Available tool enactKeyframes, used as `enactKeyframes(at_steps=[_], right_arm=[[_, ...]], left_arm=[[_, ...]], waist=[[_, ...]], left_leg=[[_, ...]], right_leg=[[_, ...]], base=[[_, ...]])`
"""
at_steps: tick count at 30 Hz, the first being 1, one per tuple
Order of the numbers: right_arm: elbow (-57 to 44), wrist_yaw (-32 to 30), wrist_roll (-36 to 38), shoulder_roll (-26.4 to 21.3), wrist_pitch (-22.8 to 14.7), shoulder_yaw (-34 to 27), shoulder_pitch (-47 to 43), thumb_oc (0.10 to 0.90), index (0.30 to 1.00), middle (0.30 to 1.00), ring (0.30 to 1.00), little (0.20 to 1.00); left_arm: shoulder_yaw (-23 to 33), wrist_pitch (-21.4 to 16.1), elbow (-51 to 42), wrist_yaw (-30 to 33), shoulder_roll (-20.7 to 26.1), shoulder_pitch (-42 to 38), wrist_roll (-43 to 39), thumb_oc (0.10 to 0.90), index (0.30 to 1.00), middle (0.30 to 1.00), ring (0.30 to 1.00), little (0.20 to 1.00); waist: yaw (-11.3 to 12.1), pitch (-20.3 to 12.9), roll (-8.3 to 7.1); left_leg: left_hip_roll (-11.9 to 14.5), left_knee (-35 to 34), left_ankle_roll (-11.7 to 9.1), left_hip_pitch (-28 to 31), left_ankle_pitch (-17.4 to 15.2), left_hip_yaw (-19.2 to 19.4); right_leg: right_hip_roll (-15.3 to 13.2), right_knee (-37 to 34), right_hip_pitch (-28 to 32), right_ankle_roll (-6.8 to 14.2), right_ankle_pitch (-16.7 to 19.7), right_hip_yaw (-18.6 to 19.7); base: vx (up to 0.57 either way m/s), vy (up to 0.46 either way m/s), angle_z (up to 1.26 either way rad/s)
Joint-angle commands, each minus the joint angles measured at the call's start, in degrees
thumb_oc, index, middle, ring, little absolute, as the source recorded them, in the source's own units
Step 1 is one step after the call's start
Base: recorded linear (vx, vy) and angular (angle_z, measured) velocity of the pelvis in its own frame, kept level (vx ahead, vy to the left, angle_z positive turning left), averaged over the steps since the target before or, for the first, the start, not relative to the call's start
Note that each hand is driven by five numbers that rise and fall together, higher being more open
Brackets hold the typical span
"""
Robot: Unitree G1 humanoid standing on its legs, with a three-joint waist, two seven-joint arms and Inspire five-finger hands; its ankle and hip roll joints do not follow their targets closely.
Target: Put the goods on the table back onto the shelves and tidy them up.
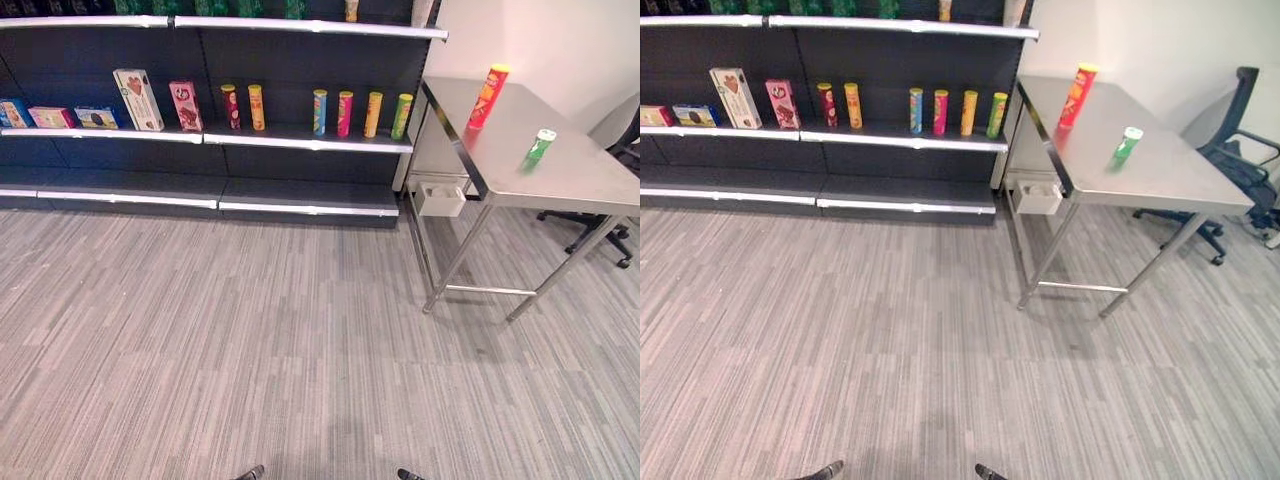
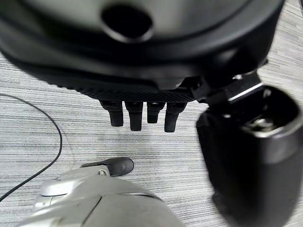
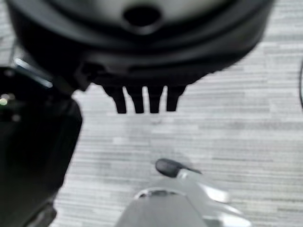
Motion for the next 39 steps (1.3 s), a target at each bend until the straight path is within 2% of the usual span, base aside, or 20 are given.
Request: enactKeyframes(at_steps=[1,19,23,25,26,27,28,29,31,33,34,35,38,39], right_arm=[[-1.24,0.11,2.06,-3.38,-2.11,0.49,-3.09,0.8,0.9,0.9,0.9,0.9],[-0.51,0.4,-2.14,-3.95,-1.43,2.87,-2.72,0.8,0.9,0.9,0.9,0.9],[-0.04,0.22,-2.01,-4.16,-1.5,3.15,-3.53,0.8,0.9,0.9,0.9,0.9],[-0.2,0.02,-1.59,-4.71,-1.62,3.09,-4.17,0.8,0.9,0.9,0.9,0.9],[-1.21,-0.18,-0.97,-5.48,-1.73,2.85,-4.22,0.8,0.9,0.9,0.9,0.9],[-1.65,-0.6,-0.74,-6.05,-1.69,2.89,-4.92,0.8,0.9,0.9,0.9,0.9],[-1.82,-0.68,-0.88,-6.31,-1.75,3.07,-4.83,0.8,0.9,0.9,0.9,0.9],[-2.29,-0.69,-1.0,-6.67,-1.83,3.18,-4.78,0.8,0.9,0.9,0.9,0.9],[-3.16,-0.93,-1.01,-7.09,-2.24,3.19,-5.01,0.8,0.9,0.9,0.9,0.9],[-3.57,-1.21,-0.92,-7.35,-2.68,3.5,-6.62,0.8,0.9,0.9,0.9,0.9],[-4.37,-0.84,-1.64,-6.79,-2.79,3.86,-6.52,0.8,0.9,0.9,0.9,0.9],[-4.87,-0.68,-1.88,-6.49,-2.8,4.14,-6.63,0.8,0.9,0.9,0.9,0.9],[-6.18,-0.49,-2.27,-5.3,-2.87,4.48,-6.2,0.8,0.9,0.9,0.9,0.9],[-6.19,-0.49,-2.27,-5.28,-2.87,4.48,-6.19,0.8,0.9,0.9,0.9,0.9]], left_arm=[[0.71,-2.37,-0.66,-0.78,0.73,-3.9,-1.79,0.8,0.9,0.9,0.9,0.9],[0.94,-2.37,-0.85,-0.3,0.96,-4.61,-2.98,0.8,0.9,0.9,0.9,0.9],[0.65,-2.51,-1.43,0.03,1.13,-5.68,-4.27,0.8,0.9,0.9,0.9,0.9],[0.24,-2.64,-3.37,0.21,1.44,-6.27,-5.82,0.8,0.9,0.9,0.9,0.9],[-0.46,-2.84,-5.72,0.5,1.46,-6.68,-7.73,0.8,0.9,0.9,0.9,0.9],[-0.76,-3.14,-6.68,1.04,1.48,-7.42,-8.72,0.8,0.9,0.9,0.9,0.9],[-0.68,-3.14,-7.57,0.94,1.42,-7.15,-9.07,0.8,0.9,0.9,0.9,0.9],[-0.58,-3.17,-7.86,0.83,1.04,-6.27,-9.33,0.8,0.9,0.9,0.9,0.9],[-0.09,-3.53,-7.42,0.7,0.96,-5.48,-9.21,0.8,0.9,0.9,0.9,0.9],[0.81,-3.62,-5.87,0.93,1.09,-5.63,-9.86,0.8,0.9,0.9,0.9,0.9],[2.02,-3.49,-4.57,0.75,1.12,-4.37,-9.44,0.8,0.9,0.9,0.9,0.9],[2.49,-3.46,-4.41,0.72,1.28,-4.07,-9.33,0.8,0.9,0.9,0.9,0.9],[3.65,-3.61,-3.33,0.97,2.12,-3.34,-8.13,0.8,0.9,0.9,0.9,0.9],[3.65,-3.61,-3.33,0.96,2.14,-3.33,-8.13,0.8,0.9,0.9,0.9,0.9]], waist=[[-0.11,0.88,-0.55],[-0.44,1.92,-0.33],[-0.47,3.27,-0.81],[-0.36,4.96,-1.14],[-0.18,7.8,-1.3],[-0.26,8.63,-1.07],[0.18,8.49,-0.86],[1.12,8.06,-0.57],[2.46,8.06,0.48],[4.72,8.43,0.51],[5.08,6.62,0.89],[5.55,5.89,0.6],[6.17,3.73,-1.81],[6.21,3.76,-1.89]], left_leg=[[1.96,-1.52,-4.54,1.94,-0.89,1.3],[2.35,0.05,-4.76,1.91,-1.44,0.84],[2.54,5.54,-4.95,-1.27,-2.94,0.33],[2.54,12.59,-5.54,-5.45,-4.43,-0.18],[3.28,27.84,-6.83,-14.6,0.83,-1.83],[3.34,29.95,-6.44,-19.54,2.64,-1.97],[3.04,26.65,-5.78,-20.17,1.61,-1.6],[3.15,19.22,-5.53,-21.13,2.49,-1.42],[3.86,8.57,-6.49,-22.86,8.68,-2.19],[4.56,0.21,-8.36,-25.5,12.22,-2.26],[5.69,-0.83,-7.71,-23.18,13.21,-0.66],[5.76,-0.86,-7.67,-22.45,13.8,-0.39],[4.89,0.13,-6.74,-20.97,13.16,0.75],[4.84,0.12,-6.73,-20.9,13.13,0.82]], right_leg=[[-2.38,-2.44,1.66,6.48,1.19,-0.86],[-1.89,-2.44,1.89,5.79,0.8,-0.53],[-1.96,-2.44,1.26,5.33,1.01,-0.38],[-1.8,-2.09,0.74,4.51,0.67,-0.37],[-1.35,-1.36,1.19,2.75,-0.01,-0.68],[-1.0,-1.56,0.9,2.47,-0.41,-1.59],[-0.83,-1.96,1.15,2.81,-0.75,-1.7],[-0.64,-2.44,1.83,3.38,-1.52,-1.56],[0.36,-2.44,3.32,3.52,-2.8,-0.87],[1.14,-2.44,5.88,3.56,-4.96,1.22],[1.96,-2.44,7.69,4.36,-6.6,2.69],[1.69,-2.44,8.31,4.41,-6.9,3.56],[-0.59,-2.41,10.08,5.29,-7.5,4.55],[-0.66,-2.42,10.13,5.31,-7.53,4.59]], base=[[0.0,0.0,0.0],[0.01,-0.024,0.0],[-0.04,-0.071,-0.01],[-0.06,-0.149,0.03],[0.0,-0.198,0.34],[0.07,-0.169,0.3],[0.24,0.004,0.45],[0.3,0.093,0.27],[0.34,0.128,0.15],[0.5,0.196,-0.56],[0.57,0.263,-0.66],[0.49,0.238,-0.47],[0.34,0.153,-0.95],[0.24,0.114,-0.59]])
